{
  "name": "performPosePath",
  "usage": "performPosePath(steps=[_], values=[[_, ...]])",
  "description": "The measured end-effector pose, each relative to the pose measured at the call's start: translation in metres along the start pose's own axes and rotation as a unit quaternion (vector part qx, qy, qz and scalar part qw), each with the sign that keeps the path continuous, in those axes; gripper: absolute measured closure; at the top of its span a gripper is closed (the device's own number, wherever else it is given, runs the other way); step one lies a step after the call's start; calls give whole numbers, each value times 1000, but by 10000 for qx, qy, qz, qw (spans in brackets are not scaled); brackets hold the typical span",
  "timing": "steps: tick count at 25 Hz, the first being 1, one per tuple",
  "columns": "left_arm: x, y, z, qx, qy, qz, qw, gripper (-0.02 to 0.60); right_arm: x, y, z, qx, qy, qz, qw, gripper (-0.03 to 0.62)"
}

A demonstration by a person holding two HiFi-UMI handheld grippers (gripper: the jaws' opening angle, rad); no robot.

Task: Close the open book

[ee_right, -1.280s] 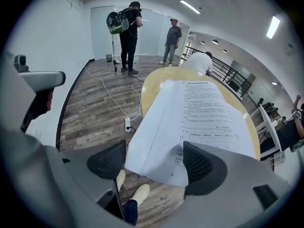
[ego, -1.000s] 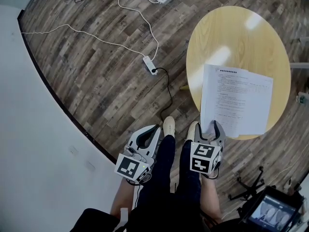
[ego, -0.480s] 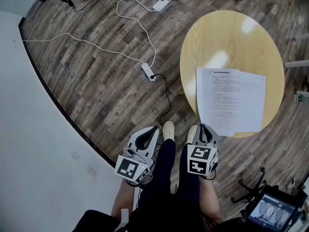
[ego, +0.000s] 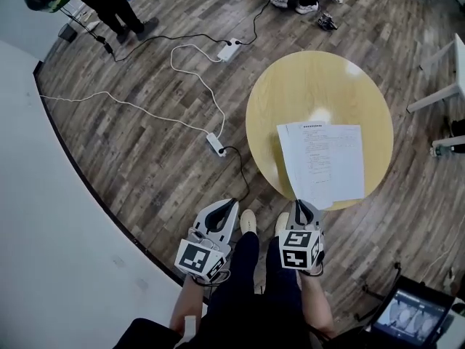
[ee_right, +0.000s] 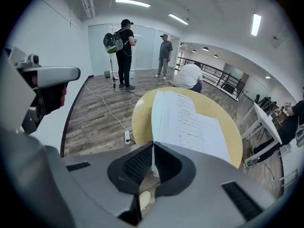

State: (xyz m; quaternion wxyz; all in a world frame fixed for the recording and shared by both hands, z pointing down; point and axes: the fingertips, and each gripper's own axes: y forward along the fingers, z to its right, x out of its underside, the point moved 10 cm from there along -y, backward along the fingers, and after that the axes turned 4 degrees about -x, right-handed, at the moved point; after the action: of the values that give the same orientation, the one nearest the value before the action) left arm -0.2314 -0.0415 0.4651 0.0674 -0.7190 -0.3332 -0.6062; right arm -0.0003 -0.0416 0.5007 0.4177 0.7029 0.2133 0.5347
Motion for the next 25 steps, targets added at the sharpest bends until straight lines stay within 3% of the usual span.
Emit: performPosePath(steps=[10,18,25], values=[[-43,38,62,67,312,288,9991,584,2,-55,101,619,210,458,9968,579],[-53,100,105,98,391,232,9989,584,34,-41,170,438,630,381,9963,579],[-39,131,116,125,490,-135,9986,584,72,-9,210,351,1031,152,9939,579]])
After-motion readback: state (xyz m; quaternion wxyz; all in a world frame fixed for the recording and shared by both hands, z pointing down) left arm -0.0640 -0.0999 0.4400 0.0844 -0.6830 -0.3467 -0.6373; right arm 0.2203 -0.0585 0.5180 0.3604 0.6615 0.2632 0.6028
